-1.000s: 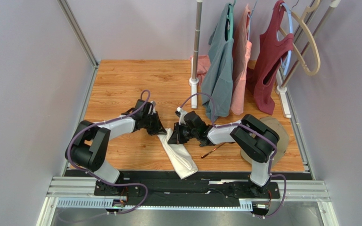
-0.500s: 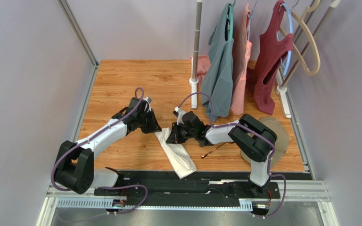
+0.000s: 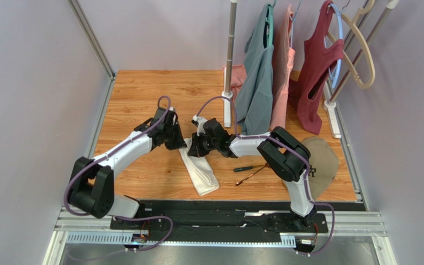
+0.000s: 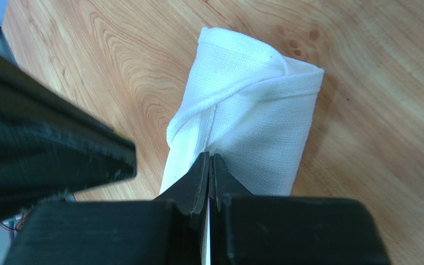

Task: Fold the napkin into a case and place the utensils inside
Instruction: Grasp the top corner of the smaller rectangle folded napkin from the folded napkin, then smooth out the smaller rectangle-folded napkin at the center of the board.

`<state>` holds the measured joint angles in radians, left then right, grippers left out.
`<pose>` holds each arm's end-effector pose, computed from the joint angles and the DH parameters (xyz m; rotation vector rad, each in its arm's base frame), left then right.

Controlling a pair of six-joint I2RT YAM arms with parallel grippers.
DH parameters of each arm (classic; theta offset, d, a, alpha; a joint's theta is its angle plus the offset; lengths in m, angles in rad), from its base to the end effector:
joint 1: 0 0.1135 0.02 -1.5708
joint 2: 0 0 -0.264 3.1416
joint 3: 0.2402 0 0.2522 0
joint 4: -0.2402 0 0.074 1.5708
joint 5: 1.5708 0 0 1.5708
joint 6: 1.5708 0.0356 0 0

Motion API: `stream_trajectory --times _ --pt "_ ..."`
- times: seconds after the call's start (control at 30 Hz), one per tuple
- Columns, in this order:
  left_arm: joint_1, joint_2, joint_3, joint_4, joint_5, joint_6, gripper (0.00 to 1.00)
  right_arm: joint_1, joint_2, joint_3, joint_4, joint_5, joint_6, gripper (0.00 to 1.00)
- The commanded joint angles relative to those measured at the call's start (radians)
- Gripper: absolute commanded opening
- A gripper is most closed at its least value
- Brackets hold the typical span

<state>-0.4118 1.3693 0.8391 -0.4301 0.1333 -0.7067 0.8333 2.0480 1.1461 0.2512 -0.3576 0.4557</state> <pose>0.2469 -0.1130 0.2105 -0.3318 2.6109 -0.5888 0.2770 0.3234 0.1280 -0.6605 2.3135 1.0596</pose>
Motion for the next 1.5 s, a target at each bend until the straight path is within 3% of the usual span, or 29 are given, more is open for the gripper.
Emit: stream_trajectory --times 0.0,0.2,0.5,0.77,0.87,0.97,1.03,1.1,1.17,1.3,1.47 --pt "0.007 0.103 0.117 -0.038 -0.048 0.070 0.03 -0.016 0.008 0.011 -0.107 0.042 -0.074 0.00" --pt "0.007 0.223 0.149 0.041 0.040 0.038 0.00 -0.019 -0.022 -0.023 -0.073 0.014 -0.037 0.00" --pt "0.013 0.327 0.123 0.051 0.008 0.050 0.00 -0.042 -0.147 -0.103 -0.107 -0.020 0.031 0.00" --pt "0.013 0.257 0.106 0.077 0.049 0.064 0.00 -0.074 -0.351 -0.273 -0.167 -0.020 0.015 0.06" --pt "0.010 0.153 0.104 0.039 0.069 0.067 0.22 -0.074 -0.408 -0.339 -0.164 -0.026 0.018 0.06" --pt "0.004 0.035 0.068 -0.001 0.101 0.049 0.26 -0.074 -0.457 -0.385 -0.155 -0.020 0.034 0.05" --pt "-0.002 -0.025 0.016 -0.033 0.124 0.032 0.23 -0.074 -0.476 -0.397 -0.153 -0.014 0.034 0.05" --pt "-0.010 -0.111 -0.067 -0.033 0.156 -0.014 0.08 -0.074 -0.479 -0.407 -0.153 -0.017 0.037 0.04" --pt "-0.021 -0.163 -0.133 -0.009 0.183 -0.077 0.00 -0.072 -0.480 -0.420 -0.144 -0.015 0.044 0.04" --pt "-0.070 -0.159 -0.277 0.126 0.226 -0.164 0.00 -0.059 -0.477 -0.445 -0.098 -0.020 0.077 0.03" --pt "-0.168 -0.118 -0.310 0.212 0.195 -0.229 0.00 -0.019 -0.482 -0.451 -0.084 0.006 0.097 0.03"
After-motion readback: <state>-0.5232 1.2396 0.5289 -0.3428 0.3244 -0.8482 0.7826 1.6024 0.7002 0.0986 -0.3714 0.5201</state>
